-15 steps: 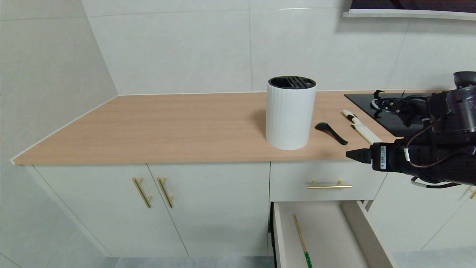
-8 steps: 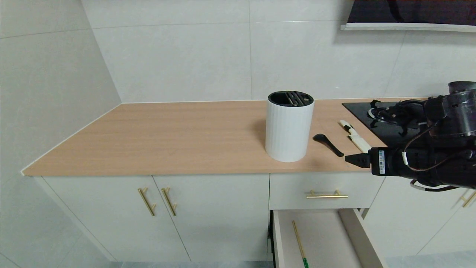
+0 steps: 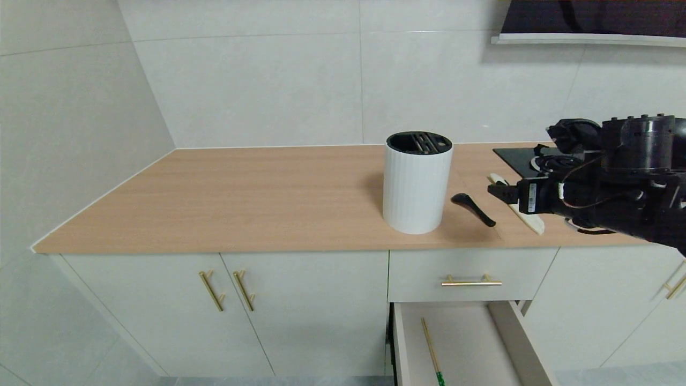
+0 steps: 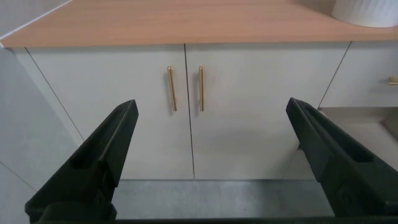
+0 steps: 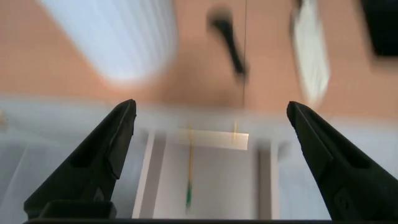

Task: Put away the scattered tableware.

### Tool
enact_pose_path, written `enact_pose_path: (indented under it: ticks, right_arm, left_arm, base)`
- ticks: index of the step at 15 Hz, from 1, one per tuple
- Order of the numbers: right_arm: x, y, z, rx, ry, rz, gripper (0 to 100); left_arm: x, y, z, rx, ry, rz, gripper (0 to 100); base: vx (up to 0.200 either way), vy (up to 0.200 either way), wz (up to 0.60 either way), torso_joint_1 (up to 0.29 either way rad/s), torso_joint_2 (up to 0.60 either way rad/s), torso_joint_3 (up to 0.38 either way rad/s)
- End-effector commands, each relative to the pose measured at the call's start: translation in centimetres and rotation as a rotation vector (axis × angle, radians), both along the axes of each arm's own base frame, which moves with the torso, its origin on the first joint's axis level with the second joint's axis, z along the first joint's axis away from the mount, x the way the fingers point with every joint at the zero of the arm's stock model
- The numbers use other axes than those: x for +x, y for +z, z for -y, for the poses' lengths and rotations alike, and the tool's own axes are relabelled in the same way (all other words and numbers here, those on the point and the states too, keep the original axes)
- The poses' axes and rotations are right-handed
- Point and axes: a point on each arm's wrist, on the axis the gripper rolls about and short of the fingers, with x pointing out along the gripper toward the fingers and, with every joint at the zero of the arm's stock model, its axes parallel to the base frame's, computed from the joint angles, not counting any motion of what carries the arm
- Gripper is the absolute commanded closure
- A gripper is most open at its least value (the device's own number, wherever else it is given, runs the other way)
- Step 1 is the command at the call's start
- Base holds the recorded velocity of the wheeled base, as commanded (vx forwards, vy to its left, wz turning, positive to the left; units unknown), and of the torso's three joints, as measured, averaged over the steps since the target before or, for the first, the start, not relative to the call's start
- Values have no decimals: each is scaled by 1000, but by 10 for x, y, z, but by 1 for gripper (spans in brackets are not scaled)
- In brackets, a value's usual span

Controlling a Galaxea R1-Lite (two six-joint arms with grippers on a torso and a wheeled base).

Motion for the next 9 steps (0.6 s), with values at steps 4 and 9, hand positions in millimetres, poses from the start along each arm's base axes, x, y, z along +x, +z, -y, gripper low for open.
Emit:
enact_pose_path:
  ticks: [4,9]
  right_arm:
    - [78,-34,17,-57,79,-34,0]
    - [108,-74,33,-69,94,-105,0]
  left_arm:
    - [0,0,0,0,1,0,0]
    - [0,0,0,0,1,0,0]
  base:
    - [0,0,0,0,0,0]
    - [0,0,0,0,0,0]
